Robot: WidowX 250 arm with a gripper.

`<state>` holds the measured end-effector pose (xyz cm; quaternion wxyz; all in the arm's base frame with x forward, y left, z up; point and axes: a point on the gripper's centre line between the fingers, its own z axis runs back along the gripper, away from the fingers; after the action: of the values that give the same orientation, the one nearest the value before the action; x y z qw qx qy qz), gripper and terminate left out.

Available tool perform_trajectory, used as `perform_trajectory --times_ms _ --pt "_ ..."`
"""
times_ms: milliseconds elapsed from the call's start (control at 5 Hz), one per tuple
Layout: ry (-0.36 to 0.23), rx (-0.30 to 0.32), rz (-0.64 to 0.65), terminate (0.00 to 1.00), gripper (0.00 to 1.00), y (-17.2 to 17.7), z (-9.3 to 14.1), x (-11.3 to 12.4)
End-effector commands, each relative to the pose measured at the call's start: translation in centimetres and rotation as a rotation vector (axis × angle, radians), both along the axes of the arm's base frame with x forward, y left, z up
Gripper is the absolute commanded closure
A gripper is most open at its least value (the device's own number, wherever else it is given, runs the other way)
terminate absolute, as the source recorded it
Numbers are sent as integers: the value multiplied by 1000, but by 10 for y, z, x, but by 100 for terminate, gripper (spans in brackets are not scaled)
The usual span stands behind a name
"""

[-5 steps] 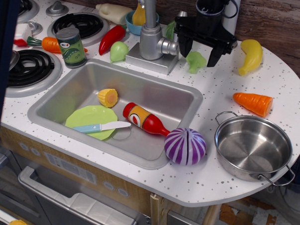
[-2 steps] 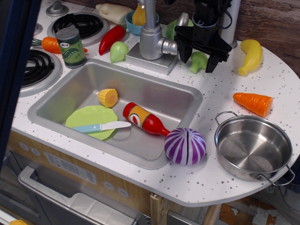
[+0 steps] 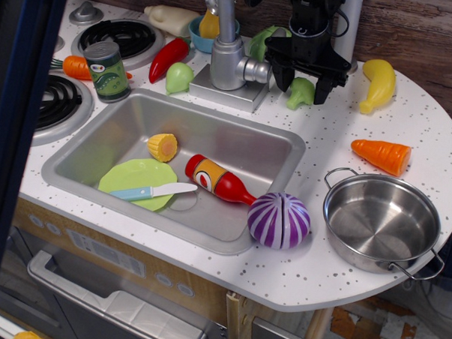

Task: Put broccoli in pot or pan

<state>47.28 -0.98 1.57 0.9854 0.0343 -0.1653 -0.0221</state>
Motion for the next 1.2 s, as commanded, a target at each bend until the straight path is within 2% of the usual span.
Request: perform_trajectory --times_ms 0,200,400,600,800,1000 --pt "-20 2 16 0 100 -4 9 1" --pt "1 22 48 0 100 -7 18 -8" --pt "25 79 95 0 100 -16 46 -17" --pt "75 105 171 0 100 -32 78 -31" --pt "118 133 296 0 100 -46 98 -68" --pt "199 56 412 0 100 -63 106 -109"
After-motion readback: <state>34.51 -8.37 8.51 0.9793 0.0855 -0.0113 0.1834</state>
